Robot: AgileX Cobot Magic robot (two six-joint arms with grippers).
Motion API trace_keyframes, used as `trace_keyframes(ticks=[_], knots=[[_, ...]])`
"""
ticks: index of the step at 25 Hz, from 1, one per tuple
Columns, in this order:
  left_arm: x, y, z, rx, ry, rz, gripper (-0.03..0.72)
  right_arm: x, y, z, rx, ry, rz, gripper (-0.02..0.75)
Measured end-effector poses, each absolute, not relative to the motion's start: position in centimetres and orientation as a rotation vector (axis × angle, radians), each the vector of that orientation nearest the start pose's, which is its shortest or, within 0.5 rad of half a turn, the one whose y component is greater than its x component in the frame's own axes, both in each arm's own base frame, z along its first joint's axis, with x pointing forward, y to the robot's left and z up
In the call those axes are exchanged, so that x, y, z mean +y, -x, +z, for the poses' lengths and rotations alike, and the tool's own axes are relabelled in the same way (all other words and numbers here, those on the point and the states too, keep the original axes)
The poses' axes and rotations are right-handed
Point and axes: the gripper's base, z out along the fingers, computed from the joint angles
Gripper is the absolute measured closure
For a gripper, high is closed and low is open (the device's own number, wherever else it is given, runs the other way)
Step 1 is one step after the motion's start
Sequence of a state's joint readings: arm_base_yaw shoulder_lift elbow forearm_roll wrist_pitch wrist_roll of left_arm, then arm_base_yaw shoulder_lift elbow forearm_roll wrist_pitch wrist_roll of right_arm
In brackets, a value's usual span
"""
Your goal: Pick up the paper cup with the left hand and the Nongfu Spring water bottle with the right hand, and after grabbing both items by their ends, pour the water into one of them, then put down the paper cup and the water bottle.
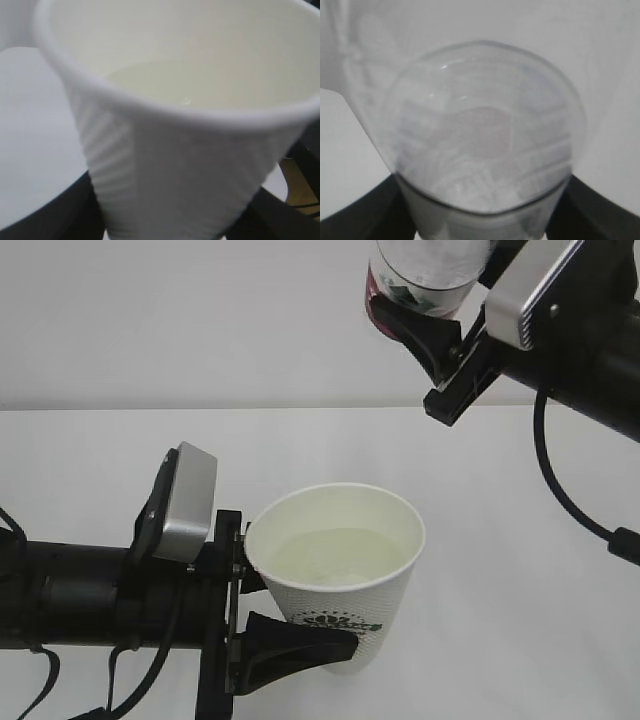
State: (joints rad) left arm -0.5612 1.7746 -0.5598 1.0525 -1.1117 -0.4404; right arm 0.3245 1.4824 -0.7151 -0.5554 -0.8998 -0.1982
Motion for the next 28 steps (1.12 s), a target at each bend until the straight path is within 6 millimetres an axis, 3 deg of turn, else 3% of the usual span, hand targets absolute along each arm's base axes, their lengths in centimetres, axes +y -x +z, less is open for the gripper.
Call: trace_keyframes(ticks=[28], knots=[[-20.69,-19.61,15.55,1.448,-1.261,-1.076,0.237,13.27,-27.64,27.89,1.250,0.736,0.367,0.244]])
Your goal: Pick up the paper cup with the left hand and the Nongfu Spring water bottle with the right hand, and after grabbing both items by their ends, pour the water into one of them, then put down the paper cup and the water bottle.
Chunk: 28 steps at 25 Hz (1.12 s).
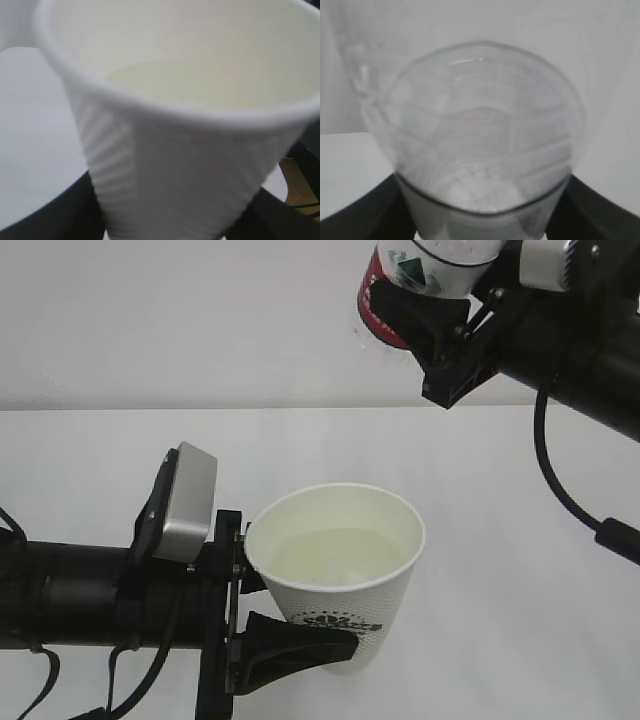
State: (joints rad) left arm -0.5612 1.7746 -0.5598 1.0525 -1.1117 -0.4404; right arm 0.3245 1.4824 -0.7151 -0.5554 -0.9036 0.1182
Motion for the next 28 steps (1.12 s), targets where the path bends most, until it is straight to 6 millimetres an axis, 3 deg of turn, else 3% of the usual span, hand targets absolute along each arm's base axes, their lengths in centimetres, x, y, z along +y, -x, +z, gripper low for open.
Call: trace_keyframes(ticks=[15,28], knots=[[-20.69,-19.61,15.55,1.448,-1.261,-1.076,0.238,13.28,-27.64,27.90,1.260,0.719,0.389,0.244],[-20.69,-19.61,15.55,1.448,-1.261,-1.076,0.238,13.12,-27.85,27.33,1.366,0.662,0.444,0.244]])
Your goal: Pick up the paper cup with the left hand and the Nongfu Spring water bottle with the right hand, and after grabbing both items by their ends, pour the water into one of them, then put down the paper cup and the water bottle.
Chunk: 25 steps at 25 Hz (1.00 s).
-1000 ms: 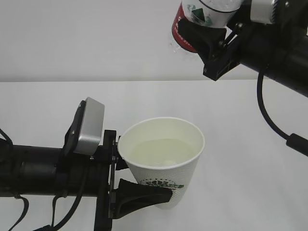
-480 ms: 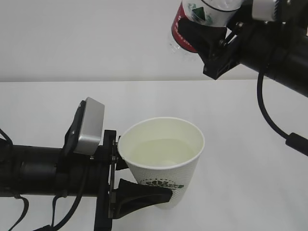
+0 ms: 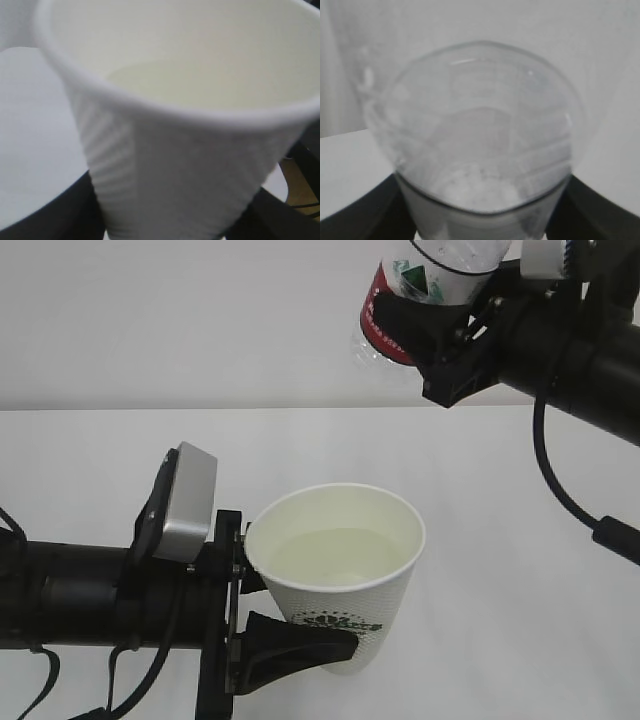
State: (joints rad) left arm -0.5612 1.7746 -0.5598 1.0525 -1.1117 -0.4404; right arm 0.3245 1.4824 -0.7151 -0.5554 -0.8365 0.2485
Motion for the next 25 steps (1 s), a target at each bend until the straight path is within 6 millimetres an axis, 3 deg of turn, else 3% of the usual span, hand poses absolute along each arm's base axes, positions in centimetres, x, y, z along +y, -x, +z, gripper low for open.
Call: trace_keyframes(ticks=[13,25], knots=[[-20.69,-19.61,15.55,1.448,-1.261,-1.076,0.241,12.89,-28.08,26.75,1.437,0.659,0.412,0.244],[-20.69,-19.61,15.55,1.448,-1.261,-1.076,0.241,12.89,-28.08,26.75,1.374,0.767,0.288,0.244]])
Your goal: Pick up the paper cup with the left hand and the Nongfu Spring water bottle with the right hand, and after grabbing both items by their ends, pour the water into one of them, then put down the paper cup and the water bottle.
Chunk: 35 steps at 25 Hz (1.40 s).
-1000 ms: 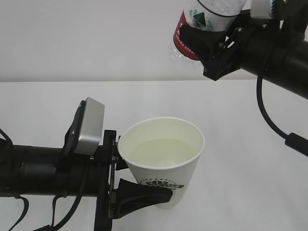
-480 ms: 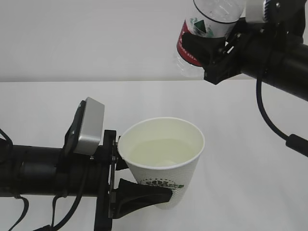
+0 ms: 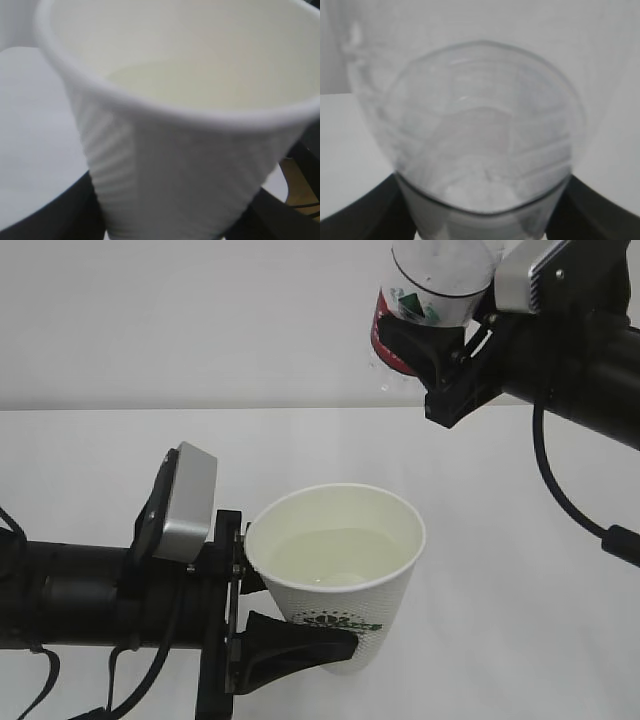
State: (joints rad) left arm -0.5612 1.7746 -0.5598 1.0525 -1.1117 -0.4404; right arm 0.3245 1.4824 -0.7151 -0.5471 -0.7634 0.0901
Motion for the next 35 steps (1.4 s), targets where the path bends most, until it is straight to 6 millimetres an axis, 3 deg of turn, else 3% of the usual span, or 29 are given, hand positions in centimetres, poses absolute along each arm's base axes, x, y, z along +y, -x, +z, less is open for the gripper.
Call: trace_keyframes(ticks=[22,35], knots=[[-20.7,-19.6,15.5,1.450,-1.262,-1.075,0.244,11.9,-28.8,26.6,1.452,0.634,0.241,0.244],[-20.7,-19.6,15.5,1.450,-1.262,-1.075,0.247,8.3,-30.0,26.3,1.530,0.519,0.156,0.244]])
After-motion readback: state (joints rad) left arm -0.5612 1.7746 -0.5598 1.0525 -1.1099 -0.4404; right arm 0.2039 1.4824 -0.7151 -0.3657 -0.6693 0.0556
